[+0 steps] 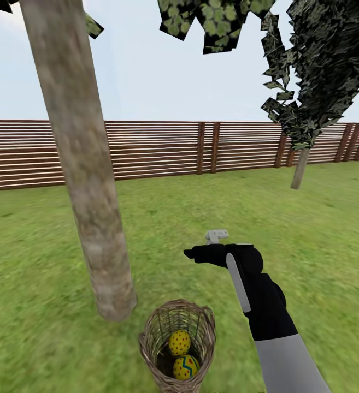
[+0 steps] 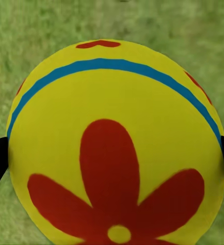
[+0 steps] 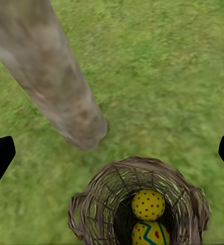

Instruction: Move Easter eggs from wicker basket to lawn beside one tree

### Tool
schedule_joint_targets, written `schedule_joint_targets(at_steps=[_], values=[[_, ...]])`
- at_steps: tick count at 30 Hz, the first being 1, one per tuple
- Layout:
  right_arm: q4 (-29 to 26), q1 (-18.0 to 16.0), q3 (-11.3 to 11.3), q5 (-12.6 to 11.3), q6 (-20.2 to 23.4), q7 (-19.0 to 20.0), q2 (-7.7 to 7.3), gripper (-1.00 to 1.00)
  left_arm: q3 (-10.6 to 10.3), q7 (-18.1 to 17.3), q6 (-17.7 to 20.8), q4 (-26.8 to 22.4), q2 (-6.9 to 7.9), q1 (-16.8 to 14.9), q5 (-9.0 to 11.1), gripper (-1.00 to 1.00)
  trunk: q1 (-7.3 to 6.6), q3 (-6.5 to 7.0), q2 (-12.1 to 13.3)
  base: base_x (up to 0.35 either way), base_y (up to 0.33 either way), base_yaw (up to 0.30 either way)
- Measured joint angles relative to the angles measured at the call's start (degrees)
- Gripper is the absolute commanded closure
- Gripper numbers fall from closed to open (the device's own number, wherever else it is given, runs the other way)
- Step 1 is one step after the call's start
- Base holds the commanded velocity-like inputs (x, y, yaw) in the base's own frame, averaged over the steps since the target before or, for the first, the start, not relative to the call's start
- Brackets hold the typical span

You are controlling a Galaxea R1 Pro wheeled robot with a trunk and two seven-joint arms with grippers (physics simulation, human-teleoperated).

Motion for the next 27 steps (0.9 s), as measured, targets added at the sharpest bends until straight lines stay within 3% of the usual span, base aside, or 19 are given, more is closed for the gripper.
schedule_joint_targets(at_steps=[27], values=[[0.01, 0.0, 0.08, 0.08, 0.0, -0.1, 0.0, -1.0, 0.09, -0.06, -1.02, 0.09, 0.0, 0.01, 0.17, 1.0, -0.01, 0.0, 0.0, -0.034, 0.315, -0.265]])
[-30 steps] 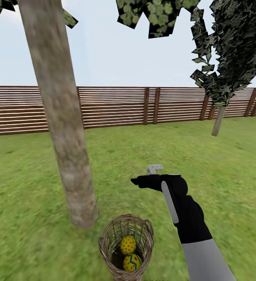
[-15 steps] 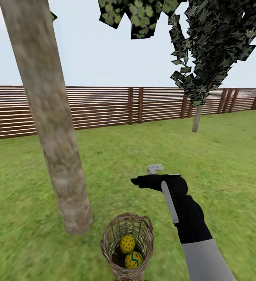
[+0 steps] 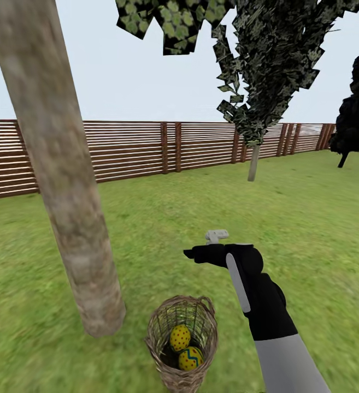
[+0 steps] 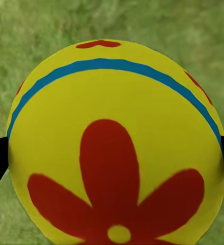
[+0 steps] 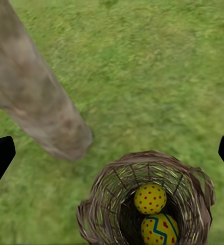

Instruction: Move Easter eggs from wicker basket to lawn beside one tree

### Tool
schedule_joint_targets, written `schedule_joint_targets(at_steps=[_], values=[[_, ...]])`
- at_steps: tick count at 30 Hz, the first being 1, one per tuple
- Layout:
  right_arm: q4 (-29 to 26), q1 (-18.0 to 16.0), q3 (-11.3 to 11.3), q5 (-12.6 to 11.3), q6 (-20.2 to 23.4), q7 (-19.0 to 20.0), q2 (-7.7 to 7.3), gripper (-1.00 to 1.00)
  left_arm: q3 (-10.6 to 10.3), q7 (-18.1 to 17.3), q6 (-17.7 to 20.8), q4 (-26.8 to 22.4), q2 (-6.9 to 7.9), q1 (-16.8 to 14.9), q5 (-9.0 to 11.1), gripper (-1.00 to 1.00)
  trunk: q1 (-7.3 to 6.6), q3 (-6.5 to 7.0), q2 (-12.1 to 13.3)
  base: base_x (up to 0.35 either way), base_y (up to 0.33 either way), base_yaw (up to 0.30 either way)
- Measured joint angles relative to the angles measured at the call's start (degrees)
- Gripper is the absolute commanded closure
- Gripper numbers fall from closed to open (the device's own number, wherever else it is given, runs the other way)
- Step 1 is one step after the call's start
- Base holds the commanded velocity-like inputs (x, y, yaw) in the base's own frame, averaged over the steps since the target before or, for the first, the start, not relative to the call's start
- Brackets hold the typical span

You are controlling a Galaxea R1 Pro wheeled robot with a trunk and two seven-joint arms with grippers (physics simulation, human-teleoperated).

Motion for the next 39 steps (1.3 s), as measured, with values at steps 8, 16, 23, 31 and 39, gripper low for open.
schedule_joint_targets(at_steps=[8, 16, 23, 31, 39], values=[[0.02, -0.01, 0.01, -0.01, -0.01, 0.04, 0.01, -1.0, 0.11, -0.09, -0.59, 3.01, 0.01, 0.02, 0.31, 1.0, 0.01, 0.0, 0.0, -0.024, 0.322, -0.094], [0.02, -0.01, -0.06, 0.0, 0.0, 0.03, 0.01, -1.0, 0.12, 0.19, -2.55, 3.28, 0.01, 0.03, 0.24, 1.0, -0.01, 0.0, 0.0, 0.157, 0.245, -0.002], [0.02, -0.01, 0.0, -0.01, 0.01, 0.01, 0.02, -1.0, 1.84, 0.44, -2.59, 4.79, -0.04, -0.04, 0.22, 1.0, 0.01, 0.0, 0.0, 0.019, 0.021, 0.0], [0.02, -0.01, 0.02, 0.01, 0.01, -0.01, 0.02, -1.0, 2.65, 0.49, -2.47, 4.98, -1.27, -0.04, 0.19, 1.0, 0.22, -0.18, -0.39, 0.0, 0.0, 0.0], [-1.6, 0.26, 0.07, 0.0, 0.01, 0.03, 0.02, -1.0, 2.66, 1.42, -2.63, 4.95, -2.12, -0.04, 0.22, 1.0, 1.98, -1.61, -3.6, 0.0, 0.0, 0.0]])
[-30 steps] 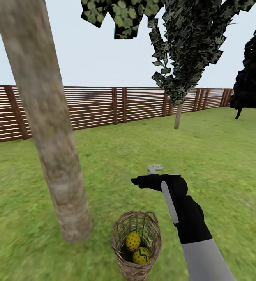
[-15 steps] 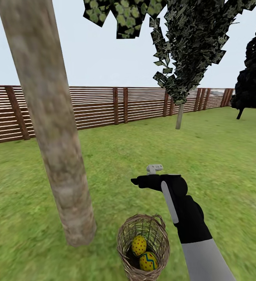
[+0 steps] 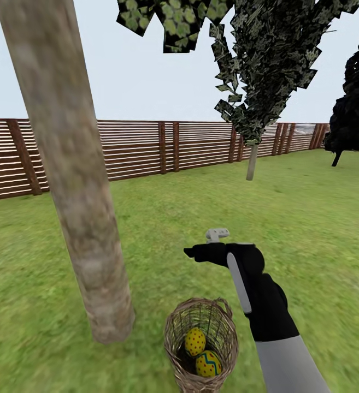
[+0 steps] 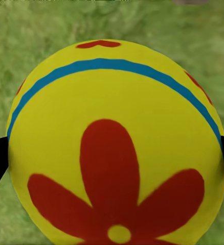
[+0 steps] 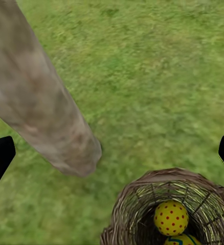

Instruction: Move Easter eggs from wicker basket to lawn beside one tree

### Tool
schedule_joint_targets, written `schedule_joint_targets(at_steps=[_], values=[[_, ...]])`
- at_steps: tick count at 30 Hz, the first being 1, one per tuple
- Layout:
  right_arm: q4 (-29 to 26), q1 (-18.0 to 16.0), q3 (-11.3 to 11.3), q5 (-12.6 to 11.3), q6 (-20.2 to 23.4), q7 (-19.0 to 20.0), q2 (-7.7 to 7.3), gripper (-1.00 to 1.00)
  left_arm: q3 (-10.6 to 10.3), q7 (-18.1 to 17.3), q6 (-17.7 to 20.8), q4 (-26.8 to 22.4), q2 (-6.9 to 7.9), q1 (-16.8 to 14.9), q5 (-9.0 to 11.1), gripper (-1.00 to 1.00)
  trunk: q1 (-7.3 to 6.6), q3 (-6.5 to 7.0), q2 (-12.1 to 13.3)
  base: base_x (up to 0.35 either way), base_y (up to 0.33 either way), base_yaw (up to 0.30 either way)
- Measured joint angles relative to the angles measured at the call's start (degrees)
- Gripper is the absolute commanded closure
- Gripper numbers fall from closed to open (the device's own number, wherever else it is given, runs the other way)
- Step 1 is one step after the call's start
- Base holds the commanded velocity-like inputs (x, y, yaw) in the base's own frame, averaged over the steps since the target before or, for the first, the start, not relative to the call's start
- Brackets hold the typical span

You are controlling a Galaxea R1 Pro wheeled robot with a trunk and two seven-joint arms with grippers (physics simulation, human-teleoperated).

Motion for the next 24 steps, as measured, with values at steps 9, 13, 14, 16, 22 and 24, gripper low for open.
schedule_joint_targets(at_steps=[9, 13, 14, 16, 22, 24], values=[[-0.84, 0.61, 0.04, 0.01, 0.0, -0.04, 0.0, -1.0, 0.07, 4.78, -0.8, -0.09, -2.13, -0.01, 0.25, 1.0, 1.98, -1.62, -3.61, 0.0, 0.0, 0.0], [-0.84, 0.61, 0.02, 0.01, 0.0, -0.03, 0.0, -1.0, 0.08, 4.76, -0.96, -0.15, -2.18, -0.01, 0.32, 1.0, 2.86, -2.33, -5.22, 0.0, 0.0, 0.0], [-0.84, 0.61, -0.01, 0.01, 0.0, -0.04, 0.0, -1.0, 0.09, 4.76, -0.98, -0.16, -2.18, -0.01, 0.37, 1.0, 3.08, -2.51, -5.62, 0.0, 0.0, 0.0], [-0.83, 0.61, -0.06, 0.01, 0.0, -0.04, 0.0, -1.0, 0.09, 4.71, -0.92, -0.17, -2.18, -0.03, 0.49, 1.0, 3.52, -2.87, -6.42, 0.0, 0.0, 0.0], [-0.83, 0.61, -0.14, 0.07, 0.0, -0.05, 0.0, -1.0, 3.12, 4.58, -0.7, -0.3, -2.83, -0.1, 0.49, 1.0, 4.83, -3.95, -8.83, 0.0, 0.0, 0.0], [-0.86, 0.61, -0.12, 0.04, 0.0, -0.03, 0.0, -1.0, 5.64, 4.36, -0.84, -0.35, -3.47, -0.1, 0.4, 1.0, 5.27, -4.31, -9.63, 0.0, 0.0, 0.0]])
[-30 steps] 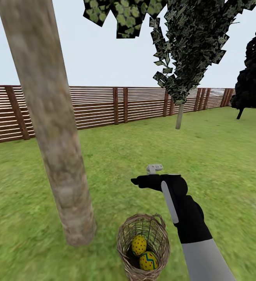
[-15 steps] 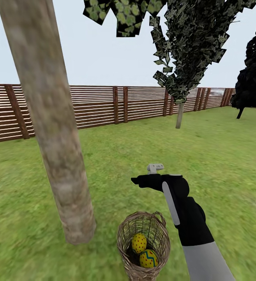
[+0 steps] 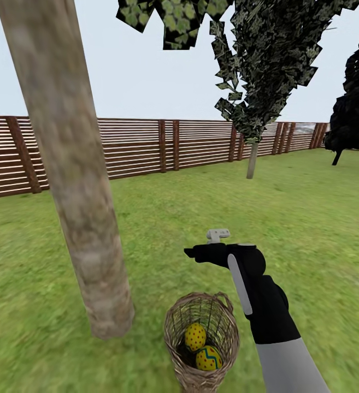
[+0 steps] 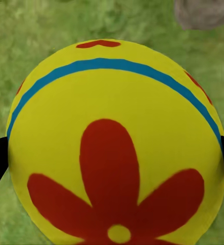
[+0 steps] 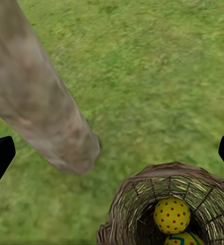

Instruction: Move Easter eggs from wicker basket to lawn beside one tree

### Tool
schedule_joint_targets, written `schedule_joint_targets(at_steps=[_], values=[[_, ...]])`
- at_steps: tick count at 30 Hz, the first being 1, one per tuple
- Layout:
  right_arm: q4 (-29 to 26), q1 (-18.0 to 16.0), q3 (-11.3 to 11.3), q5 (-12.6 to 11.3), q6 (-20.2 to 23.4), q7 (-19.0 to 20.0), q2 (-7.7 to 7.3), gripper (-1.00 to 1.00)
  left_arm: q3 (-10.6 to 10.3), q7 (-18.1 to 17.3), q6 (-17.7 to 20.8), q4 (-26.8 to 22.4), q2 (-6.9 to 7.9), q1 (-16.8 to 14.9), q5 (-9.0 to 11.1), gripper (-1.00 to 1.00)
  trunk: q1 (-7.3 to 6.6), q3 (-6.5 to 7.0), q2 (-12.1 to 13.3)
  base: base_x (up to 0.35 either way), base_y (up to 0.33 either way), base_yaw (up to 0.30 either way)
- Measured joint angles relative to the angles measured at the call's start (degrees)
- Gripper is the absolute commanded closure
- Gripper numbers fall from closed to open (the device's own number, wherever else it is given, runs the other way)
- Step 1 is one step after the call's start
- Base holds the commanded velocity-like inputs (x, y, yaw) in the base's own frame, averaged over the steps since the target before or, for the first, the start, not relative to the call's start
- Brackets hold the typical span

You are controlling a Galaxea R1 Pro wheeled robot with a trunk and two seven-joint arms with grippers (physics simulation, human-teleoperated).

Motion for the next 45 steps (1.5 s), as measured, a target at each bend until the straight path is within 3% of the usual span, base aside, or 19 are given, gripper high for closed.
schedule_joint_targets(at_steps=[2, 6, 11, 28, 45], values=[[0.01, 0.0, 0.1, -0.03, 0.0, 0.04, 0.0, -1.0, 2.29, 0.07, -0.46, 0.11, -0.33, 0.06, -0.37, 1.0, 0.44, -0.36, -0.8, 0.0, 0.0, 0.0], [0.02, 0.0, 0.09, 0.02, 0.0, 0.0, 0.0, -1.0, 3.35, 0.03, -2.26, 0.55, -0.78, 0.17, -0.3, 1.0, 1.32, -1.08, -2.41, 0.0, 0.0, 0.0], [0.02, 0.0, 0.14, -0.02, 0.0, -0.01, 0.0, -1.0, 3.62, -0.06, -4.68, -0.38, -0.95, 0.14, -0.37, 1.0, 2.42, -1.98, -4.41, 0.0, 0.0, 0.0], [0.12, 0.0, 0.33, -0.05, 0.0, 0.0, -0.01, -1.0, 4.42, 2.69, -5.03, -2.86, -1.11, 0.14, -0.4, 1.0, 2.43, -1.98, -4.43, -0.009, 0.11, -0.171], [0.12, 0.01, 0.26, -0.12, -0.01, 0.25, -0.01, -1.0, 4.46, 2.73, -4.81, -4.4, -1.26, 0.18, -0.71, 1.0, 2.45, -1.98, -4.42, -0.256, 0.207, -0.012]])
